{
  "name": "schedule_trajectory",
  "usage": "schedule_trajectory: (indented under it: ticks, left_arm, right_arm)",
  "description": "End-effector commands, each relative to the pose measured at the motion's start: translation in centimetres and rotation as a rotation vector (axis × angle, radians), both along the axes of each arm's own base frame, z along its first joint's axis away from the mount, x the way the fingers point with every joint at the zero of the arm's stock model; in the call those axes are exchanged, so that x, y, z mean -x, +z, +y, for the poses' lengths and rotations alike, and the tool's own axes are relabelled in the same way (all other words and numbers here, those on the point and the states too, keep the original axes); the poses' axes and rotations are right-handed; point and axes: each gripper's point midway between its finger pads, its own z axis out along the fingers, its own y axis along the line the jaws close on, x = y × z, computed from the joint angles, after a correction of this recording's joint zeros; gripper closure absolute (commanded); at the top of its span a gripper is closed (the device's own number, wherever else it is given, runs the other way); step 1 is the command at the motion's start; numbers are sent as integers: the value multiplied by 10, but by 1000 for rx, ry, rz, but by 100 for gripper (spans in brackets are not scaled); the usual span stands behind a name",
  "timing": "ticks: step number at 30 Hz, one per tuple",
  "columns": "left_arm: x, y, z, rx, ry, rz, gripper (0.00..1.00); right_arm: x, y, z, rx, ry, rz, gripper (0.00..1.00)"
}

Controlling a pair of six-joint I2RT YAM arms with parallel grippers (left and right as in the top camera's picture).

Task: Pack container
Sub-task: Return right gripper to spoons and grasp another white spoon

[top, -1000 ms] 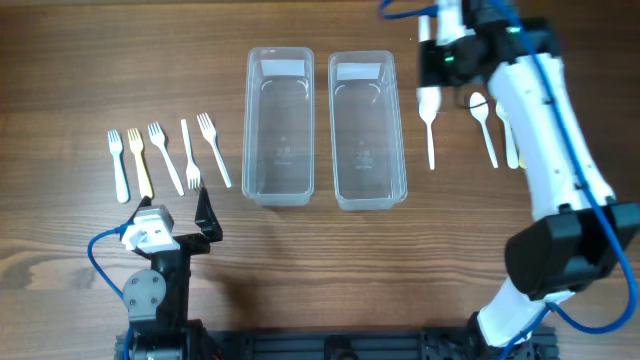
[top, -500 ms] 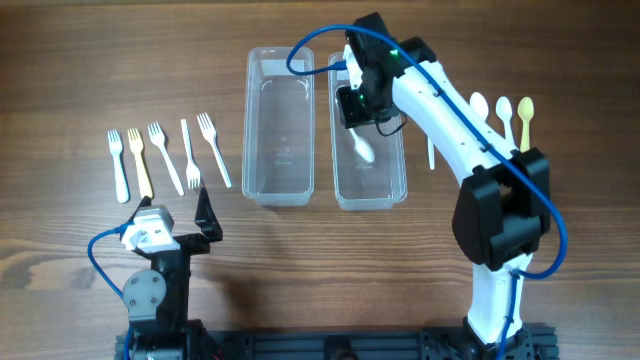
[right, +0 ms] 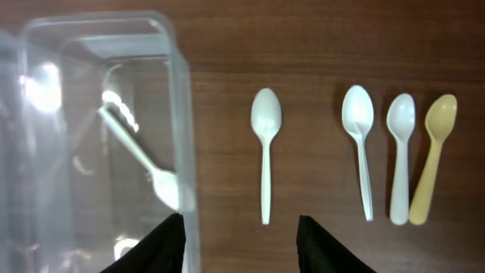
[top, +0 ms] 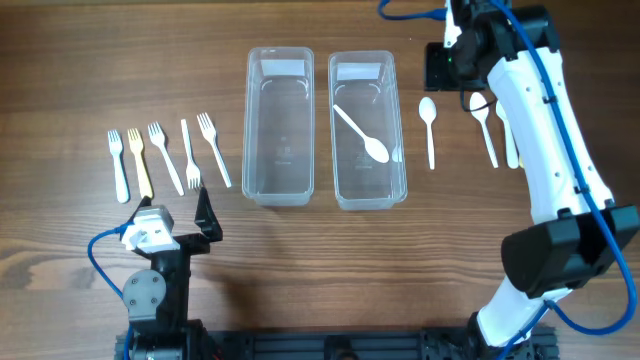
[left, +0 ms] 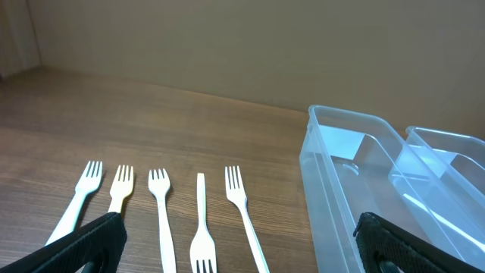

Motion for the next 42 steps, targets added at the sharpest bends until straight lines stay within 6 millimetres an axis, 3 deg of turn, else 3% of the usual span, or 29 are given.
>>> schedule_trajectory:
  ticks: [1,4,9,13,18,26,32,33,36,40,42]
  left_arm:
    - [0,-1,-3,-22,-19,0,0]
    - [0,-1,-3,-22,-19,0,0]
    - [0,-1,-3,-22,-19,0,0]
    - [0,-1,-3,-22,-19,0,0]
    - [0,-1,-3,-22,-19,0,0]
    - [0,-2,-3,-22,-19,0,0]
    - [0,-2,-3,-22,-19,0,0]
    - [0,-1,-3,-22,-19,0,0]
    - [0,-1,-3,-22,-19,0,0]
    - [0,-1,-3,-22,-19,0,0]
    - [0,-2,-3,-22,-19,0,0]
  right_arm:
    - [2,-56,-5,44,-13,71,49]
    - [8,-99,-11,55,-24,96,47]
    - [20,-140,-35,51,-69,135,46]
    - [15,-154,-48,42,-80,108,46]
    - [-3,-161,-34,-17,-10,57,49]
    - [7,-213,-35,-7,-11,174,50]
    - [11,-231,-35,-4,-12,208,50]
    - [11,-231,-34,-7,-11,209,54]
    - [11,-231,-34,-8,-14,210,94]
    - [9,-226,-34,-8,-14,206,96]
    - [1,-209,-35,-4,-16,187,96]
